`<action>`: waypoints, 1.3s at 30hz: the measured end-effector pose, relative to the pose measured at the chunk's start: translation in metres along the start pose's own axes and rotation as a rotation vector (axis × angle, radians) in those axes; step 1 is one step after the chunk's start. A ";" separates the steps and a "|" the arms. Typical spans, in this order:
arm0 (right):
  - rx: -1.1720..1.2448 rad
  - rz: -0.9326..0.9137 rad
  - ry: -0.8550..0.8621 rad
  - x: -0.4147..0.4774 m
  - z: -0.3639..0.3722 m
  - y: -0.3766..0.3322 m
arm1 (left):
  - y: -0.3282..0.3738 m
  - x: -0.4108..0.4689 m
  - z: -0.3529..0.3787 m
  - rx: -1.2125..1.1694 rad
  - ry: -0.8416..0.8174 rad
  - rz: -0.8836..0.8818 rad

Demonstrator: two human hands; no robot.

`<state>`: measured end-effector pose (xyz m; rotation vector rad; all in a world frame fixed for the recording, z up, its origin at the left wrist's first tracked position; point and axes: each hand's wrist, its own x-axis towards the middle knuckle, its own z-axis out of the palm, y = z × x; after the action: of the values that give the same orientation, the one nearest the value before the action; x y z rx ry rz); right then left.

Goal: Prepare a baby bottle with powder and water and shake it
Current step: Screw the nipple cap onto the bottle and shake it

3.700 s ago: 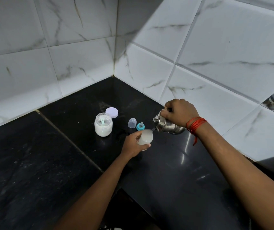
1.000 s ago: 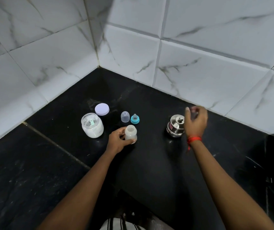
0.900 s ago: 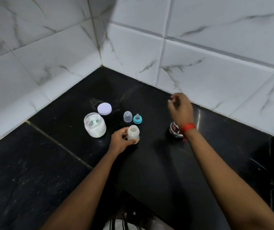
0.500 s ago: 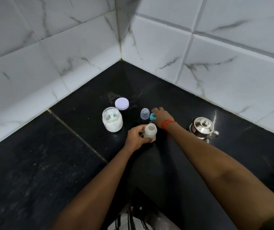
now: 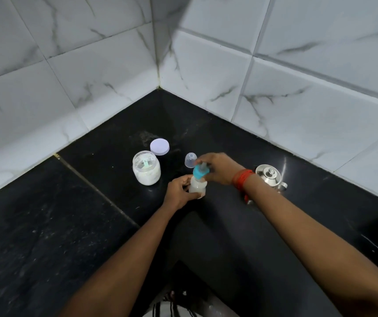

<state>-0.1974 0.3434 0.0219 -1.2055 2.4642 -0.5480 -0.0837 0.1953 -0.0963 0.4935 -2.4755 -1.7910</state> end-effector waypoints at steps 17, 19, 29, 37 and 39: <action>0.357 -0.058 0.122 -0.027 -0.022 -0.019 | 0.053 -0.019 -0.011 -0.197 0.081 0.122; 0.543 -0.057 0.223 -0.033 -0.019 -0.027 | 0.067 -0.018 -0.013 -0.217 0.101 0.154; 0.884 0.069 0.733 -0.043 -0.010 -0.043 | 0.091 -0.009 -0.035 -0.259 0.237 0.121; 0.787 -0.151 -0.009 -0.031 -0.045 -0.042 | 0.096 -0.018 -0.054 -0.242 -0.149 0.181; 0.786 -0.156 0.006 -0.031 -0.042 -0.047 | 0.097 -0.020 -0.053 -0.267 -0.125 0.190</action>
<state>-0.1673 0.3499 0.0848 -1.0357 1.8388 -1.3888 -0.0752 0.1792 0.0146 0.1285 -2.2150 -2.0829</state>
